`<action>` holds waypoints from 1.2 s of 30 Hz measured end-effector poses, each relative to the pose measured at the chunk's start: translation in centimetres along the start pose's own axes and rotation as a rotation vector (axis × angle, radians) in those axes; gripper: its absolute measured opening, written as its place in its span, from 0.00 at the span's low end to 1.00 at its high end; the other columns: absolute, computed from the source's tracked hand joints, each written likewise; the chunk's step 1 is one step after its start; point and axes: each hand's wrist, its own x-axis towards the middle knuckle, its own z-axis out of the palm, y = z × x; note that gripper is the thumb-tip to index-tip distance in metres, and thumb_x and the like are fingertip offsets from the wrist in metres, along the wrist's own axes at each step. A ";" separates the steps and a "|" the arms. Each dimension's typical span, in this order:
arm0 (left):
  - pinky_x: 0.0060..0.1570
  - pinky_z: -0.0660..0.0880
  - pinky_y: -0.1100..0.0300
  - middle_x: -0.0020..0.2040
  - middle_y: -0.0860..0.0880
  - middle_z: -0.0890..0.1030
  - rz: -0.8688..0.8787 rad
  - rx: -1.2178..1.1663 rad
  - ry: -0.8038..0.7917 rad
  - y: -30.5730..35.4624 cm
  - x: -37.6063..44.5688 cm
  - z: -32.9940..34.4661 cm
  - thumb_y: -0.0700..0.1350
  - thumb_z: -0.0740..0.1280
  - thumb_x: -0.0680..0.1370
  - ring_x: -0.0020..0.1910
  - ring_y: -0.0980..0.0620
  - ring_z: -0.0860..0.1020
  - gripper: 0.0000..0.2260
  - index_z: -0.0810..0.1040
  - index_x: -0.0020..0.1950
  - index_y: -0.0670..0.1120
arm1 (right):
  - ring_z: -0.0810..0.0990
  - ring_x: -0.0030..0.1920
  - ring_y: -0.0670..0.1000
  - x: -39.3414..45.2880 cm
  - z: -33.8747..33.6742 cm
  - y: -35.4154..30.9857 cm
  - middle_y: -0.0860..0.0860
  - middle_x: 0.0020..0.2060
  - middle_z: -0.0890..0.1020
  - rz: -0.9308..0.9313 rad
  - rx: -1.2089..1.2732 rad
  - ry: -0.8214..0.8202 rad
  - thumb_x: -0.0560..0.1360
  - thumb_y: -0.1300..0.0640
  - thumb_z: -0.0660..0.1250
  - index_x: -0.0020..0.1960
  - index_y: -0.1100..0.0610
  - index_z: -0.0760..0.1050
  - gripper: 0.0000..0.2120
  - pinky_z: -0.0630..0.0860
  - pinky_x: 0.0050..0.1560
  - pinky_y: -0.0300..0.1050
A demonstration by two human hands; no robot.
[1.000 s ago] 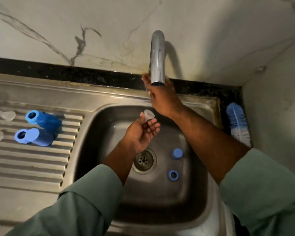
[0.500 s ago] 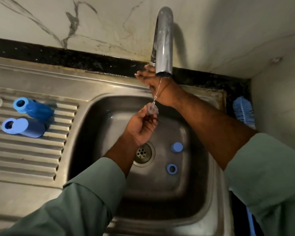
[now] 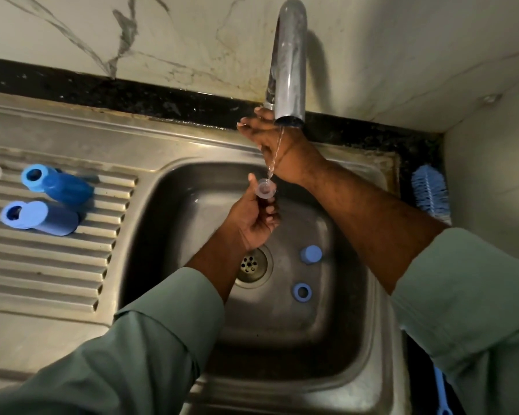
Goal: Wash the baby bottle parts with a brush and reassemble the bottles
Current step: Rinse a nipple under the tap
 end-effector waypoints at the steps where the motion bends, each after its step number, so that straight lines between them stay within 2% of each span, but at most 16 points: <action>1: 0.23 0.68 0.66 0.32 0.50 0.72 0.010 -0.003 0.002 0.0 -0.1 0.1 0.58 0.58 0.82 0.25 0.58 0.70 0.18 0.75 0.43 0.45 | 0.67 0.70 0.64 0.0 0.1 0.1 0.61 0.66 0.73 -0.006 -0.006 0.010 0.71 0.70 0.62 0.68 0.59 0.72 0.26 0.63 0.68 0.67; 4: 0.29 0.75 0.66 0.35 0.48 0.78 0.089 -0.001 0.033 0.2 -0.4 0.5 0.43 0.61 0.82 0.29 0.57 0.75 0.07 0.76 0.48 0.44 | 0.67 0.70 0.64 0.0 0.2 0.1 0.61 0.66 0.74 0.002 -0.016 0.012 0.70 0.70 0.64 0.68 0.58 0.72 0.27 0.63 0.67 0.67; 7: 0.34 0.78 0.65 0.36 0.47 0.81 0.174 0.052 0.101 0.4 -0.6 0.4 0.36 0.66 0.79 0.34 0.54 0.78 0.03 0.78 0.48 0.43 | 0.66 0.71 0.63 -0.1 0.3 0.1 0.60 0.67 0.73 -0.002 -0.027 0.006 0.68 0.70 0.67 0.69 0.58 0.71 0.30 0.63 0.68 0.66; 10: 0.37 0.78 0.63 0.37 0.48 0.83 0.335 0.345 0.234 0.4 -1.2 0.4 0.33 0.73 0.73 0.37 0.54 0.81 0.06 0.79 0.44 0.42 | 0.65 0.71 0.62 0.0 0.4 0.1 0.59 0.68 0.72 0.006 -0.029 0.009 0.69 0.70 0.68 0.70 0.57 0.70 0.30 0.62 0.70 0.65; 13: 0.36 0.76 0.67 0.37 0.51 0.82 0.553 0.691 0.272 0.4 -1.7 0.5 0.29 0.73 0.71 0.33 0.62 0.80 0.07 0.80 0.42 0.40 | 0.65 0.71 0.62 0.0 0.6 0.1 0.59 0.67 0.73 0.011 -0.019 0.022 0.71 0.69 0.66 0.70 0.56 0.70 0.28 0.62 0.70 0.64; 15: 0.41 0.78 0.62 0.36 0.54 0.81 0.659 0.905 0.314 0.5 -1.8 0.5 0.31 0.74 0.70 0.35 0.62 0.80 0.13 0.80 0.36 0.48 | 0.65 0.71 0.62 0.0 0.8 0.2 0.59 0.67 0.73 0.020 -0.030 0.012 0.71 0.68 0.66 0.70 0.56 0.70 0.28 0.61 0.70 0.63; 17: 0.48 0.80 0.53 0.38 0.53 0.81 0.693 1.034 0.360 0.6 -1.8 0.4 0.34 0.75 0.71 0.41 0.54 0.81 0.17 0.77 0.33 0.55 | 0.66 0.71 0.62 0.1 0.8 0.2 0.59 0.67 0.73 0.025 -0.021 0.008 0.73 0.67 0.65 0.70 0.56 0.69 0.27 0.61 0.70 0.63; 20: 0.50 0.79 0.53 0.44 0.49 0.81 0.709 1.189 0.411 0.8 -1.8 0.2 0.39 0.75 0.73 0.45 0.50 0.81 0.05 0.81 0.42 0.48 | 0.68 0.69 0.62 0.2 0.4 0.2 0.60 0.65 0.75 0.020 0.020 0.027 0.73 0.66 0.63 0.69 0.58 0.71 0.24 0.63 0.69 0.63; 21: 0.50 0.79 0.54 0.47 0.48 0.82 0.727 1.245 0.431 0.9 -1.8 0.2 0.41 0.74 0.74 0.46 0.49 0.81 0.04 0.83 0.47 0.46 | 0.68 0.69 0.63 0.2 0.3 0.2 0.61 0.65 0.75 0.023 0.036 0.032 0.74 0.66 0.63 0.69 0.59 0.72 0.23 0.64 0.69 0.62; 23: 0.51 0.77 0.57 0.50 0.46 0.82 0.760 1.344 0.451 1.1 -2.0 0.4 0.42 0.72 0.75 0.48 0.49 0.80 0.07 0.83 0.52 0.44 | 0.69 0.68 0.63 0.4 -0.3 0.0 0.62 0.64 0.76 0.031 0.074 0.036 0.74 0.68 0.63 0.67 0.60 0.73 0.22 0.64 0.69 0.62; 25: 0.52 0.76 0.57 0.53 0.45 0.81 0.799 1.406 0.435 1.4 -2.0 0.5 0.42 0.71 0.77 0.50 0.48 0.80 0.08 0.83 0.55 0.43 | 0.70 0.67 0.62 0.7 -0.7 -0.1 0.61 0.63 0.76 0.068 0.088 0.002 0.74 0.67 0.64 0.67 0.60 0.73 0.22 0.63 0.70 0.59; 28: 0.54 0.77 0.55 0.54 0.46 0.81 0.863 1.478 0.352 1.5 -2.0 0.3 0.42 0.70 0.77 0.51 0.49 0.79 0.09 0.83 0.56 0.44 | 0.71 0.66 0.57 1.8 -0.5 0.3 0.56 0.62 0.76 0.237 0.087 -0.071 0.76 0.60 0.64 0.68 0.57 0.72 0.20 0.62 0.70 0.54; 30: 0.54 0.76 0.62 0.54 0.50 0.81 0.904 1.480 0.257 1.6 -2.0 -0.1 0.42 0.69 0.77 0.51 0.53 0.79 0.08 0.83 0.56 0.46 | 0.74 0.63 0.56 2.5 -0.1 0.4 0.55 0.60 0.77 0.351 0.152 -0.069 0.76 0.57 0.64 0.67 0.57 0.72 0.20 0.67 0.67 0.53; 32: 0.51 0.71 0.73 0.56 0.54 0.80 0.916 1.558 0.184 1.7 -2.2 -0.4 0.44 0.66 0.79 0.52 0.55 0.78 0.09 0.82 0.58 0.47 | 0.77 0.58 0.56 3.3 0.0 0.3 0.55 0.57 0.79 0.382 0.166 -0.099 0.77 0.56 0.64 0.64 0.58 0.74 0.17 0.73 0.63 0.53; 33: 0.51 0.70 0.72 0.57 0.53 0.79 0.957 1.651 0.157 1.8 -2.3 -0.7 0.46 0.63 0.80 0.53 0.54 0.78 0.11 0.81 0.58 0.47 | 0.78 0.57 0.56 3.7 -0.1 0.3 0.55 0.56 0.80 0.386 0.171 -0.119 0.77 0.56 0.64 0.62 0.58 0.75 0.15 0.74 0.61 0.53; 36: 0.45 0.79 0.55 0.58 0.43 0.79 1.210 1.906 0.027 2.1 -2.2 -1.5 0.45 0.60 0.79 0.51 0.44 0.80 0.14 0.79 0.60 0.43 | 0.79 0.56 0.56 4.4 -0.2 0.4 0.56 0.55 0.81 0.368 0.198 -0.140 0.77 0.58 0.63 0.60 0.60 0.77 0.13 0.76 0.59 0.53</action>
